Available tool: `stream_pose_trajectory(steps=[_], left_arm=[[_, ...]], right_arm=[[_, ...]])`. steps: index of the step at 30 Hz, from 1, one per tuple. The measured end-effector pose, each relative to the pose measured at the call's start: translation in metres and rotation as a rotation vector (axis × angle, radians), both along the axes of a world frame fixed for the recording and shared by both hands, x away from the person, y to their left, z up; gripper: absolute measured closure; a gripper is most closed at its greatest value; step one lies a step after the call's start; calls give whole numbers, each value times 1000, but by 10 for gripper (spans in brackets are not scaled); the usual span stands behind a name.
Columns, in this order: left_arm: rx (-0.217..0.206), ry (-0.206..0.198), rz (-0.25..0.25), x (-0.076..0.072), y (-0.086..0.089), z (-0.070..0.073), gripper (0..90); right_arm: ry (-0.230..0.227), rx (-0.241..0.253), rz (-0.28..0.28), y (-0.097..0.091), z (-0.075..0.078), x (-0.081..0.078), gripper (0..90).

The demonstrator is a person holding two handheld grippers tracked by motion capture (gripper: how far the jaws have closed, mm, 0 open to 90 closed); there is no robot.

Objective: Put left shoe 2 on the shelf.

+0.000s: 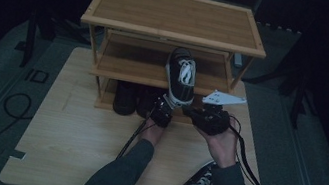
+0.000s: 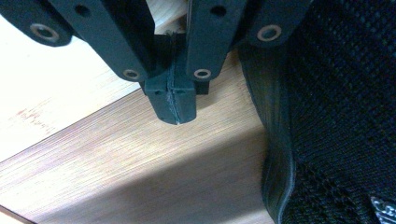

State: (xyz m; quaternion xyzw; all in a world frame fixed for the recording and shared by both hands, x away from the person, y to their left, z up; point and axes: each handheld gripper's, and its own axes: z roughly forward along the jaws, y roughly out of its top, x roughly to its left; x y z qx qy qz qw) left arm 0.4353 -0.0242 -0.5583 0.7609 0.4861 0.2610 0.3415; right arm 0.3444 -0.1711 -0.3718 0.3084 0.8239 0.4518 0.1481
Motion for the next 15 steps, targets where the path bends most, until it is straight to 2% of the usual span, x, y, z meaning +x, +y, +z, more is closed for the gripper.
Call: stream_pose_trajectory(steps=[2, 5, 12, 15], left_arm=[[-4, 1, 0, 0, 0, 0, 900], [0, 0, 1, 0, 0, 0, 900], [-10, -3, 12, 0, 0, 0, 900], [2, 0, 8, 0, 0, 0, 900]], right_arm=[[-11, -27, -30, 3, -3, 3, 900], [10, -1, -18, 3, -3, 9, 900], [-30, -36, -28, 12, -3, 15, 900], [-48, -59, -36, 18, -5, 17, 900]])
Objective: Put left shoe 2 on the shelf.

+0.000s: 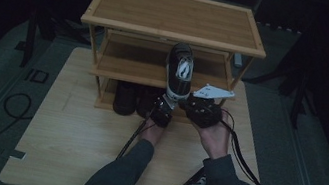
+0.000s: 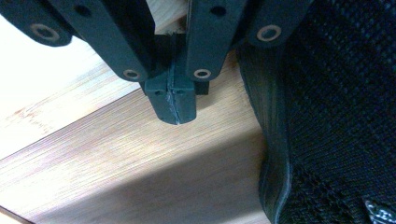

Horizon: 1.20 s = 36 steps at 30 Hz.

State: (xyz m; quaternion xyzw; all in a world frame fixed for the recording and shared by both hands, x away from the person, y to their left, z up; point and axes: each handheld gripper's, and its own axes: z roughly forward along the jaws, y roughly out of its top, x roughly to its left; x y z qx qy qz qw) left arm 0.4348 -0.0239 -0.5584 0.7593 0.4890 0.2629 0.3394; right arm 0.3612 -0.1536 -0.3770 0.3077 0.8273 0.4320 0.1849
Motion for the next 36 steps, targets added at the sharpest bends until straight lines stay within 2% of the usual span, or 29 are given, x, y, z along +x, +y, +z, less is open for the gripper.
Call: stream_pose_trajectory(steps=[2, 7, 10, 13, 19, 23, 26, 32, 36], left_arm=[[-7, -1, 3, 0, 0, 0, 900], [1, -1, 0, 0, 0, 0, 900], [-1, -3, 1, 0, 0, 0, 900], [0, -3, 1, 0, -1, 0, 900], [0, -3, 1, 0, 0, 0, 900], [2, -5, 2, 0, -1, 0, 900], [4, -6, 3, 0, -1, 0, 900], [2, -5, 2, 0, -1, 0, 900], [4, -4, 0, 0, -1, 0, 900]], right_arm=[[-1, 5, -16, 0, -1, 4, 900], [1, 16, -10, 0, -2, 8, 900], [-28, -2, -34, 2, -4, 9, 900], [-28, 3, -68, 1, -4, 14, 900], [-6, 49, -70, 3, -7, 26, 900], [-13, 50, -72, 4, -8, 29, 900], [-2, 66, -65, 4, -9, 33, 900], [-18, 44, -87, 12, -10, 38, 900], [6, 66, -87, 12, -10, 43, 900]])
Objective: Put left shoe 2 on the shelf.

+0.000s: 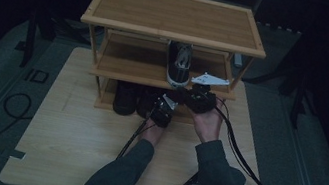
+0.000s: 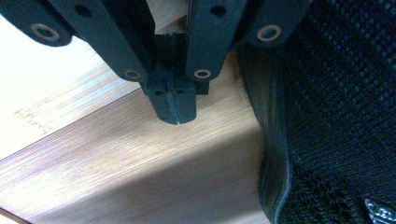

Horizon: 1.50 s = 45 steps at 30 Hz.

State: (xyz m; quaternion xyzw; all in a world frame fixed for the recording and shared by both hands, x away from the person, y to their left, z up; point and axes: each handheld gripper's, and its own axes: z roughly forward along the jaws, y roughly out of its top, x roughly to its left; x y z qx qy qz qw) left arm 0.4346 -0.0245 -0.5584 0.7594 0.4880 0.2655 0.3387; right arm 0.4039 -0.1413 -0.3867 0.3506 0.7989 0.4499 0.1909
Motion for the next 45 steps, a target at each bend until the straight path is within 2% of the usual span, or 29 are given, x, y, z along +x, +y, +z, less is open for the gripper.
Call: stream_pose_trajectory(steps=[7, 10, 14, 18, 23, 24, 34, 45], left_arm=[[-2, -1, 2, 0, 0, 0, 900], [-2, -1, 2, 0, 0, 0, 900], [-4, 0, 1, 0, 0, 0, 900], [-2, 1, 0, 0, 0, 0, 900], [-1, 0, 0, 0, 0, 0, 900], [0, -1, 2, 0, 0, 0, 900], [-6, 1, -2, 0, 0, 0, 900], [-1, 3, -5, 0, 0, 0, 900]], right_arm=[[-5, -2, 22, 4, -1, 3, 900], [-7, -5, 27, 3, 0, 1, 843], [-12, -14, 20, -4, 7, -9, 813], [-14, -43, 43, -11, 15, -24, 776], [14, -29, 42, -25, 15, -33, 765], [21, -39, 29, -34, 12, -36, 764], [54, -111, -15, -63, -9, -56, 745], [102, -103, -60, -92, -33, -74, 711]])
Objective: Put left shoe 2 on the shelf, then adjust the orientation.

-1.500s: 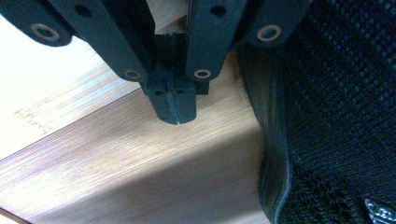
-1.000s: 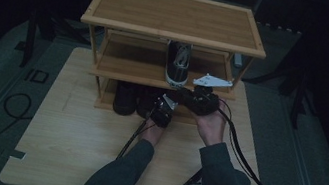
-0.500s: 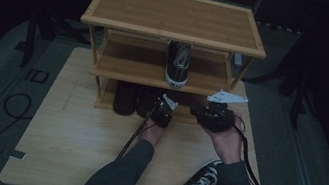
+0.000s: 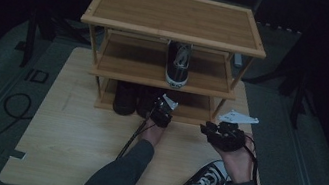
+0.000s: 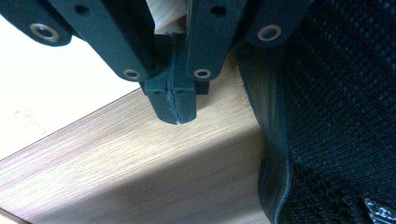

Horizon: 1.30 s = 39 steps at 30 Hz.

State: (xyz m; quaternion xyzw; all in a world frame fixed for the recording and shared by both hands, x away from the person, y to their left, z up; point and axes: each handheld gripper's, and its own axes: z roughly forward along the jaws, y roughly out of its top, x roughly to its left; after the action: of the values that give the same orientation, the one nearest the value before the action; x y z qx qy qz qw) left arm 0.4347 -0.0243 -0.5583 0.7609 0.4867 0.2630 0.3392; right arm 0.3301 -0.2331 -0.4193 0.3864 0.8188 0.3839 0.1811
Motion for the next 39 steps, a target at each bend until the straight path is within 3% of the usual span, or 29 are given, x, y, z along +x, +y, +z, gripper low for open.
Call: stream_pose_trajectory(steps=[7, 32, 39], left_arm=[[1, -1, 0, 0, 0, 0, 900], [-1, 0, -2, 0, 0, 0, 900], [-3, 1, -1, 0, 1, 0, 900]], right_arm=[[14, 52, -35, -16, -6, -11, 704], [36, 71, -56, -34, -12, -23, 695], [53, 49, -68, -41, -20, -28, 815]])
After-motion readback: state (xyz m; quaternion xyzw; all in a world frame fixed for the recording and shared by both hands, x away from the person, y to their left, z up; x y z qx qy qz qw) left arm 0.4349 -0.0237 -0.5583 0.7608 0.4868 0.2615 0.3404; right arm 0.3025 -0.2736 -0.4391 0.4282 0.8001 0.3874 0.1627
